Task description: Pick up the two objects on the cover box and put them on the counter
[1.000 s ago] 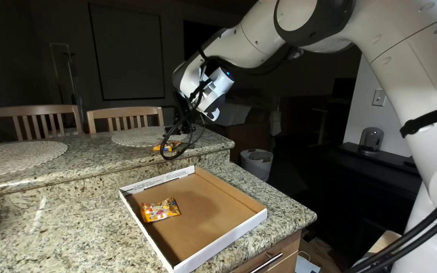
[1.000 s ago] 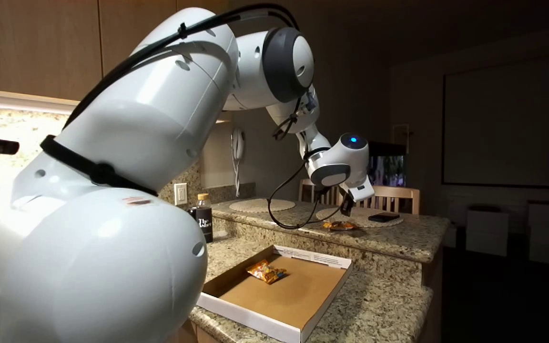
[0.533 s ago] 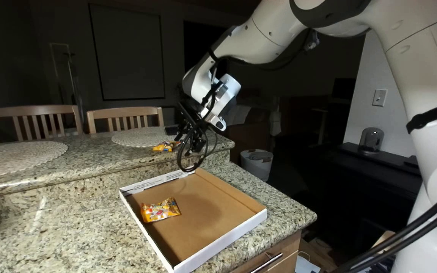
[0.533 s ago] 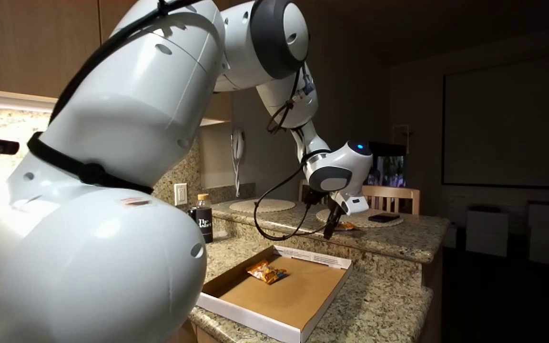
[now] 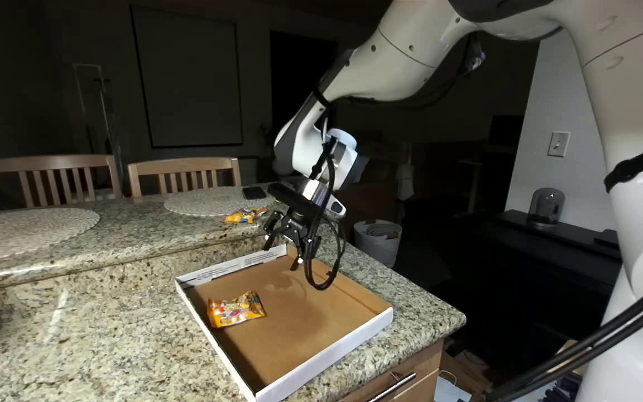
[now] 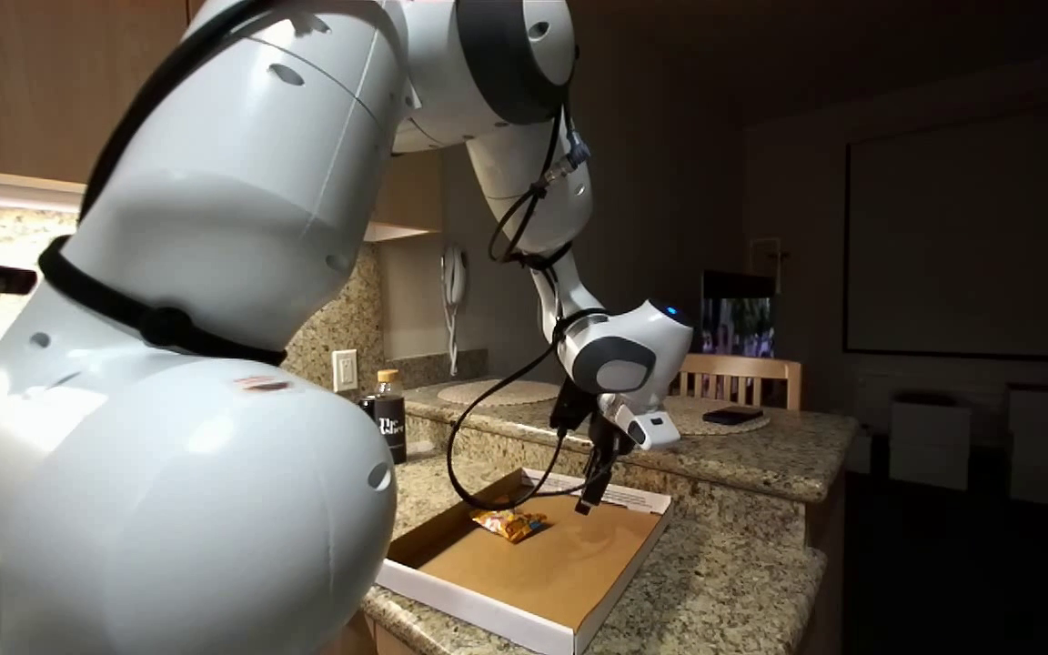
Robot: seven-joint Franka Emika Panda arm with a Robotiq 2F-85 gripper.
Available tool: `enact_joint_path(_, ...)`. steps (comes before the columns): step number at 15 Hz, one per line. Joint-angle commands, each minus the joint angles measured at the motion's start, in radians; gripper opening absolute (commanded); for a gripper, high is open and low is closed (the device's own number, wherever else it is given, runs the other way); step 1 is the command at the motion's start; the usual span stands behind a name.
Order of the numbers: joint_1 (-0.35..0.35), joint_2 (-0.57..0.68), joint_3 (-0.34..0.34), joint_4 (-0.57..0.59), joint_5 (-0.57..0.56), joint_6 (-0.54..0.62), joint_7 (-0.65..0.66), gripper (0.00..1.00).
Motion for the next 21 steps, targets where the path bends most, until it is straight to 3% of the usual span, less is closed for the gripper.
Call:
enact_joint_path(1,0.031,-0.035,0.009,-0.053,-0.106,-0.044,-0.02,1.0)
enact_joint_path(4,0.073,-0.016,0.01,-0.032,-0.211,-0.029,0.023,1.0)
enact_joint_path(9,0.097,0.046,0.019,0.052,-0.337,-0.105,0.079,1.0)
enact_joint_path(15,0.129,0.065,0.028,0.086,-0.405,-0.138,0.149,1.0)
enact_joint_path(21,0.132,0.017,0.044,-0.018,-0.335,0.147,0.239,1.0)
